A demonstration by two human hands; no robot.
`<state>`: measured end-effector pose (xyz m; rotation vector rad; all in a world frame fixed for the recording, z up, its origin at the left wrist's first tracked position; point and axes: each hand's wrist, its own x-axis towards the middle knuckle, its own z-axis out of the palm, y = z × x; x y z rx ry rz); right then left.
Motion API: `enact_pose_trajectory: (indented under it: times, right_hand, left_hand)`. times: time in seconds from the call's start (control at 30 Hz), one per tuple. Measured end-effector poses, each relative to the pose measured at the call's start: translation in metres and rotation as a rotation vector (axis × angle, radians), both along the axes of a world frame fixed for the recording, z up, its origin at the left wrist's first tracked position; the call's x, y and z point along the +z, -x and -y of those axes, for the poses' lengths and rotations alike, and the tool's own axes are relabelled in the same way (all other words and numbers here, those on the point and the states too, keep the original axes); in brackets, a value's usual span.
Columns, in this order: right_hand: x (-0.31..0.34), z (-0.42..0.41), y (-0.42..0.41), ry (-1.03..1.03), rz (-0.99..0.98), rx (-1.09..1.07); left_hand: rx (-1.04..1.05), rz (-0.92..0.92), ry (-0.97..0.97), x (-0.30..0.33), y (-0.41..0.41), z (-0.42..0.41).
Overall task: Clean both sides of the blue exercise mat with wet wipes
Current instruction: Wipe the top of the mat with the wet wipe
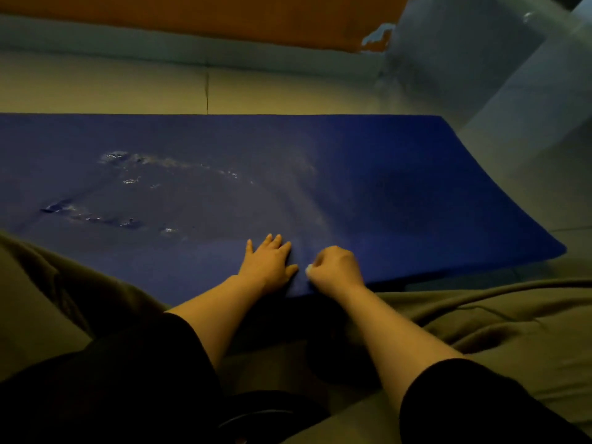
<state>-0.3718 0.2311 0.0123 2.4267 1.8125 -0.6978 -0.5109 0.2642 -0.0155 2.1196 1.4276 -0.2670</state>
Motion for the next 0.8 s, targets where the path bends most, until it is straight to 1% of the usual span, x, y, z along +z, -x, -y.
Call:
enact_pose_trajectory:
  times: [0.03, 0.07, 0.1, 0.17, 0.23, 0.3, 0.37, 0.47, 0.53, 0.67, 0.73, 0.8]
  right_hand:
    - [-0.003, 0.004, 0.012, -0.004, -0.003, 0.073]
    - [-0.003, 0.008, 0.017, -0.004, -0.002, 0.098]
    - [-0.004, 0.009, 0.013, -0.009, 0.0, 0.075]
    - [0.001, 0.008, -0.012, -0.017, 0.027, -0.06]
    - [0.009, 0.005, -0.043, -0.033, 0.1, -0.208]
    - [0.013, 0.005, -0.06, -0.047, 0.166, -0.273]
    - [0.009, 0.002, -0.043, -0.067, 0.148, -0.222]
    - [-0.006, 0.001, 0.011, -0.041, 0.034, -0.012]
    - [-0.011, 0.002, 0.027, -0.024, 0.02, 0.083]
    - [-0.009, -0.014, -0.012, -0.078, 0.14, -0.062]
    - [-0.008, -0.021, -0.027, -0.082, 0.207, -0.098]
    - [-0.008, -0.027, -0.022, -0.086, 0.197, -0.113]
  left_hand:
    - [0.004, 0.0, -0.001, -0.001, -0.001, 0.002]
    - [0.005, 0.001, 0.002, -0.002, 0.0, 0.002]
    - [0.002, 0.006, 0.008, -0.002, 0.002, 0.003]
    - [-0.001, 0.022, 0.02, -0.002, 0.004, 0.003]
    - [0.004, 0.047, 0.029, -0.001, 0.005, 0.001]
    - [0.019, 0.068, 0.018, -0.001, 0.005, 0.001]
    - [0.041, 0.084, -0.002, -0.005, 0.005, 0.001]
    - [0.091, 0.113, -0.039, -0.012, 0.003, 0.001]
    - [0.116, 0.128, -0.027, -0.015, 0.004, 0.0]
    - [0.118, 0.14, -0.033, -0.017, 0.007, -0.001]
    - [0.124, 0.148, -0.057, -0.017, 0.008, -0.002]
    - [0.146, 0.163, -0.073, -0.018, 0.008, -0.003]
